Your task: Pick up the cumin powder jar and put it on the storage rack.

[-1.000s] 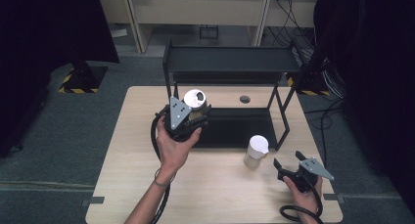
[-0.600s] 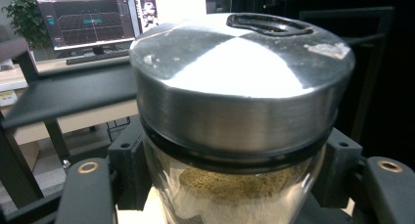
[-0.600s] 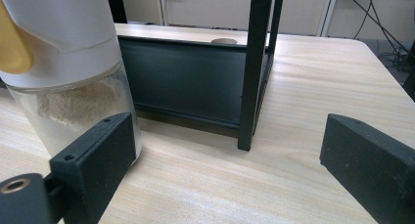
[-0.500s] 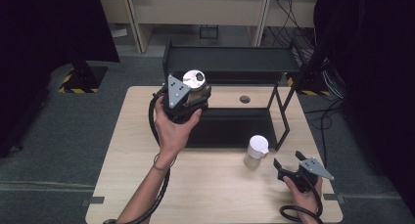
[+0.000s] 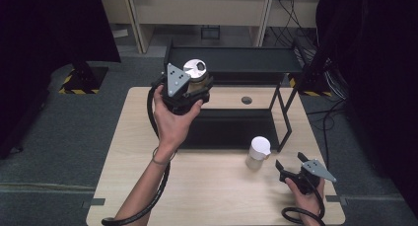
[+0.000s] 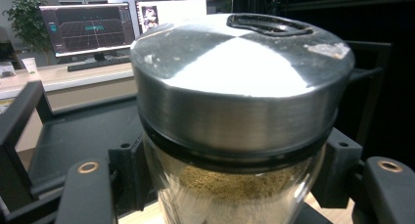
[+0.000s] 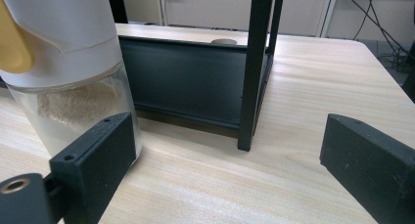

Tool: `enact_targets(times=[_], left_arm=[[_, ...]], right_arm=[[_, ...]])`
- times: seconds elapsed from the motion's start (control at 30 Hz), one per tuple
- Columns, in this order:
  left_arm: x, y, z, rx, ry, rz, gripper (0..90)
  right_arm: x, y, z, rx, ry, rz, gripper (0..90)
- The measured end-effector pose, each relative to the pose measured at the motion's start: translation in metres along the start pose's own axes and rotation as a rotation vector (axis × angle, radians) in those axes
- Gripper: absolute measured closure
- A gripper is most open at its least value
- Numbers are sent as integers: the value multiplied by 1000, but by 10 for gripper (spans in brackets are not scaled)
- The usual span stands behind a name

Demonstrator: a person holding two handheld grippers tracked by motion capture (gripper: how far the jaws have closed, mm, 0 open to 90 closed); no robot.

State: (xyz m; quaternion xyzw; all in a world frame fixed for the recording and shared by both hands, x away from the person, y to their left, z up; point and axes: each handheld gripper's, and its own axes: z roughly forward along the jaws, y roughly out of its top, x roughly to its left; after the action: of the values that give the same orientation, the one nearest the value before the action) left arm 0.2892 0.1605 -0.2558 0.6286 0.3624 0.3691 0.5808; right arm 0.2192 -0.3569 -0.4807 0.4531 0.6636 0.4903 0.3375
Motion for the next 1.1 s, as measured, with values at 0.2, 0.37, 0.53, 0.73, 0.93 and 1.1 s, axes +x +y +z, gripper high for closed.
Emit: enact_targets(times=[0.2, 0.37, 0.53, 0.73, 0.93, 1.1], left_arm=[[3, 14, 4, -6, 5, -14, 310], [4, 26, 11, -8, 20, -12, 310], [5, 38, 19, 3, 43, -4, 310], [8, 49, 38, 45, 90, 18, 310], [11, 58, 56, 78, 135, 50, 310], [11, 64, 71, 114, 169, 60, 310]], right_arm=[[0, 0, 0, -1, 0, -2, 65], [0, 0, 0, -2, 1, -1, 65], [0, 0, 0, -1, 2, -1, 65], [0, -1, 0, -4, 2, -2, 65], [-1, -1, 0, -6, 4, -5, 65], [-1, -1, 0, -6, 5, -6, 65]])
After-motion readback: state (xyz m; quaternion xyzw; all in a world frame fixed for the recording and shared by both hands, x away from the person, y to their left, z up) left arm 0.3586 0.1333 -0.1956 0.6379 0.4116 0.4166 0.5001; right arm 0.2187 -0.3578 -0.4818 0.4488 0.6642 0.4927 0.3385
